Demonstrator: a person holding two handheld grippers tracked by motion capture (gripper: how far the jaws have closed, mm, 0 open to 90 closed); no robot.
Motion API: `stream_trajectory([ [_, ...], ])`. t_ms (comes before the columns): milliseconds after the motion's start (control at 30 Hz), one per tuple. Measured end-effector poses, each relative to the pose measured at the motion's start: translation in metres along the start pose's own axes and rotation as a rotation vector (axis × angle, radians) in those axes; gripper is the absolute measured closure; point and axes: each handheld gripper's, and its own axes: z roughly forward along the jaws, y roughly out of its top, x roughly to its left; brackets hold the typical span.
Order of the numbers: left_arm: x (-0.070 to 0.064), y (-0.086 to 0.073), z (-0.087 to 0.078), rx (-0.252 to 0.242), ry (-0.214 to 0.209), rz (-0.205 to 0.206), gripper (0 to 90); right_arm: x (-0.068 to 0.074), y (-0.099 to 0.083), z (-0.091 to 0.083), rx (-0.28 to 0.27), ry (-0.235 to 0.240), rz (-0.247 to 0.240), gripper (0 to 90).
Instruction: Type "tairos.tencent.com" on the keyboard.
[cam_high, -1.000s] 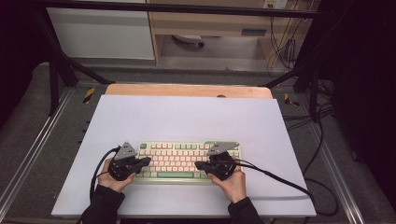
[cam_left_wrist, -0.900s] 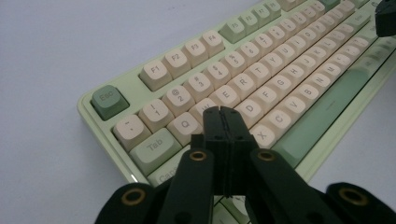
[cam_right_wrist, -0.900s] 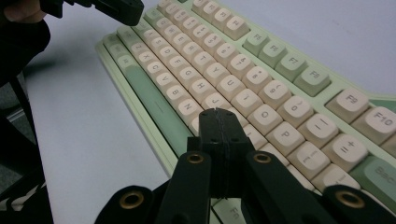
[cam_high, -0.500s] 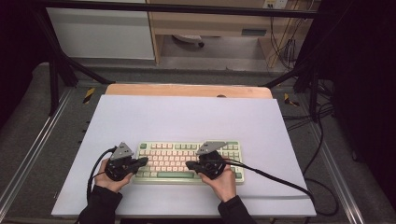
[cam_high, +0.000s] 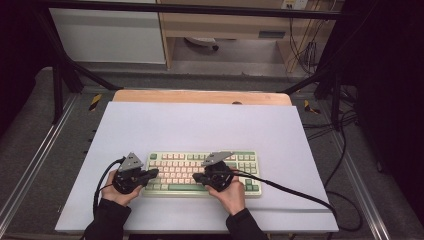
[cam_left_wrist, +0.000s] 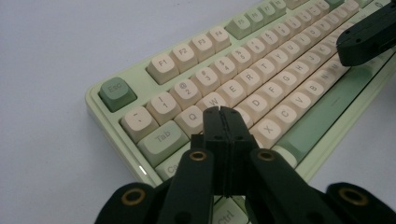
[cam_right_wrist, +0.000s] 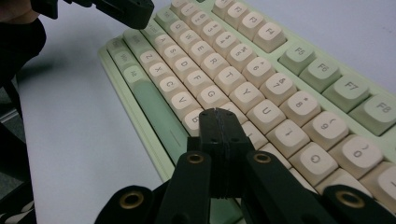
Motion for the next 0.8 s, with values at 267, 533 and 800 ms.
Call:
stream_trajectory([
  [267,0.001,0.0,0.0,-0.001,0.002,0.001,89.7,-0.001,-0.003,0.01,0.014,0.007,0.008,90.0],
  [533,0.001,0.0,0.0,-0.002,0.002,-0.001,89.7,-0.001,-0.003,0.011,0.014,0.009,0.002,90.0],
  [800,0.001,0.0,-0.001,-0.002,0.0,0.0,89.7,-0.001,-0.004,0.011,0.025,0.006,-0.003,90.0],
])
